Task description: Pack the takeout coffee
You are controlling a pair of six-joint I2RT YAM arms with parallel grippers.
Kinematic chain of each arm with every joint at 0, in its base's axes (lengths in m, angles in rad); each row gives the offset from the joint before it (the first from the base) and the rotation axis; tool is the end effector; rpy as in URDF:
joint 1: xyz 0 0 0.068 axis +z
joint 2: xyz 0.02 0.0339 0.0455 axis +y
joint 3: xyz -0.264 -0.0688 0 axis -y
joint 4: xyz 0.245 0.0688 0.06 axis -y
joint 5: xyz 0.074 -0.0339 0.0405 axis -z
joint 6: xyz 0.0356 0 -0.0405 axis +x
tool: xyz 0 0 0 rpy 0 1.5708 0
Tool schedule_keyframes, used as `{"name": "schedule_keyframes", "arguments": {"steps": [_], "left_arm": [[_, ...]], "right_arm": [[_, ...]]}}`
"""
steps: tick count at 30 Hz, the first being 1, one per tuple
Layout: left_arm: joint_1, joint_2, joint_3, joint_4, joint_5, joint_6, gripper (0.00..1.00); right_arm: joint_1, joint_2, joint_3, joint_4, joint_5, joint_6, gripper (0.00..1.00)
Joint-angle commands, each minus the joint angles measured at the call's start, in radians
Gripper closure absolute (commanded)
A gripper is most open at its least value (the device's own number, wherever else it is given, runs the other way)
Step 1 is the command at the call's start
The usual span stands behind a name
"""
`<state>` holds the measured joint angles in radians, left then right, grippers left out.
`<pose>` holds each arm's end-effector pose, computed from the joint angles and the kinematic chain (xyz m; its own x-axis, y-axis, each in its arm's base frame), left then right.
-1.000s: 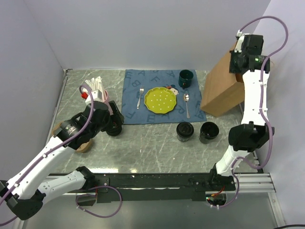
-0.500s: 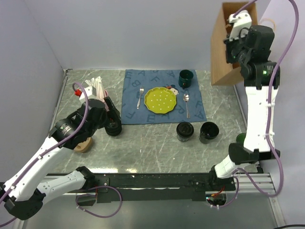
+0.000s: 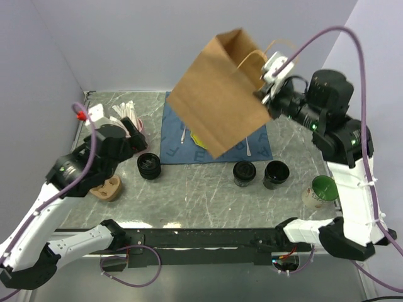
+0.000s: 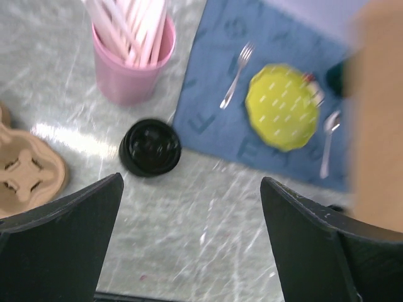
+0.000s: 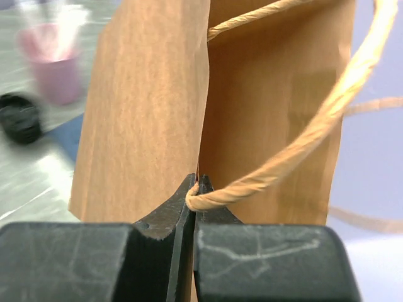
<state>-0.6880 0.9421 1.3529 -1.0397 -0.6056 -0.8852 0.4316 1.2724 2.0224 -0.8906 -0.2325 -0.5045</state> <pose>0.1279 -0.0789 0.4191 -0.4166 -0.4814 -0.7712 -0.2464 0.8763 -0.4139 0.1676 0.0862 0.5615 0.1855 -0.4324 -0.8824 -0.5993 0.6619 -0.4503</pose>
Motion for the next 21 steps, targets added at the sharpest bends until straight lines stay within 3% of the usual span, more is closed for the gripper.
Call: {"name": "schedule_keyframes", "arguments": {"steps": [1, 7, 11, 16, 21], "left_arm": [[0.002, -0.031, 0.139, -0.016, -0.098, 0.020, 0.03], [0.004, -0.037, 0.239, -0.020, -0.161, 0.055, 0.03], [0.004, -0.034, 0.235, -0.005, -0.184, 0.094, 0.03], [0.004, 0.001, 0.272, -0.083, -0.186, 0.008, 0.03], [0.004, 0.001, 0.192, -0.079, -0.140, -0.078, 0.03]], "right_arm": [[0.108, -0.087, -0.105, 0.084, -0.131, -0.019, 1.00], [0.219, -0.134, -0.186, 0.071, -0.163, -0.015, 1.00], [0.233, -0.149, -0.206, 0.018, -0.272, -0.020, 1.00], [0.257, -0.169, -0.254, -0.068, -0.332, -0.057, 1.00], [0.297, -0.215, -0.326, -0.103, -0.304, -0.100, 1.00]]}}
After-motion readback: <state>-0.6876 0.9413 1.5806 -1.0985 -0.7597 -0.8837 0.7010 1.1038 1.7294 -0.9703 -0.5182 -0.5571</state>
